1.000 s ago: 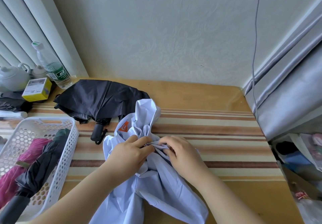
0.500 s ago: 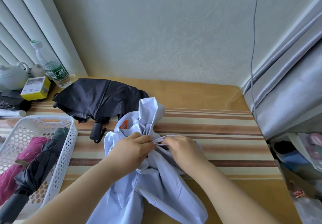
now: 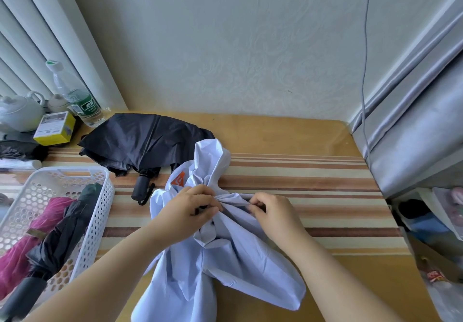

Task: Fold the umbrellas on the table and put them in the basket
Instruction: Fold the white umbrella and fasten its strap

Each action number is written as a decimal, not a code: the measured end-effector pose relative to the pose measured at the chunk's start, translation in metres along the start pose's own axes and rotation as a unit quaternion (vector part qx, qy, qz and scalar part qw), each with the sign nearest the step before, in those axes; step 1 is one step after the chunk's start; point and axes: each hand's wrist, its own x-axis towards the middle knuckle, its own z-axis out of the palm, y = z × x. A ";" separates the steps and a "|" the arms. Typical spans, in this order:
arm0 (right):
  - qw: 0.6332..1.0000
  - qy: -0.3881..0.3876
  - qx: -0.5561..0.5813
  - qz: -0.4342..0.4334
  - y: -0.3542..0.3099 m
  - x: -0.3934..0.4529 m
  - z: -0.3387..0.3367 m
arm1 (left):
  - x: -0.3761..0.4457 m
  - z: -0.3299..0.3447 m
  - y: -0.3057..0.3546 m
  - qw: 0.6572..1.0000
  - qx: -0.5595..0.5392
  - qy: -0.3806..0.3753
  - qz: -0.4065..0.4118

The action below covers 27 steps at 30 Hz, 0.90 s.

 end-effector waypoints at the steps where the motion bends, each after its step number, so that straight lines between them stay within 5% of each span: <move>1: 1.000 0.003 0.004 0.010 0.001 0.000 0.000 | 0.000 0.000 0.002 1.000 -0.016 -0.006 0.002; 11: 0.991 -0.017 -0.112 -0.064 -0.007 -0.002 0.001 | -0.003 0.014 0.004 0.998 -0.042 0.044 -0.033; 15: 0.973 0.048 -0.201 -0.106 -0.002 -0.005 -0.006 | -0.001 0.010 0.008 0.998 -0.045 0.044 -0.028; 20: 0.983 -0.023 -0.180 -0.014 0.017 -0.015 -0.009 | 0.001 0.013 0.017 0.996 -0.053 0.042 -0.059; 24: 0.969 -0.088 -0.228 -0.020 0.017 -0.017 -0.003 | 0.000 0.011 0.021 0.993 -0.085 0.041 -0.076; 27: 0.966 -0.077 -0.245 0.000 0.016 -0.020 -0.001 | -0.001 0.010 0.025 0.995 -0.042 0.047 -0.081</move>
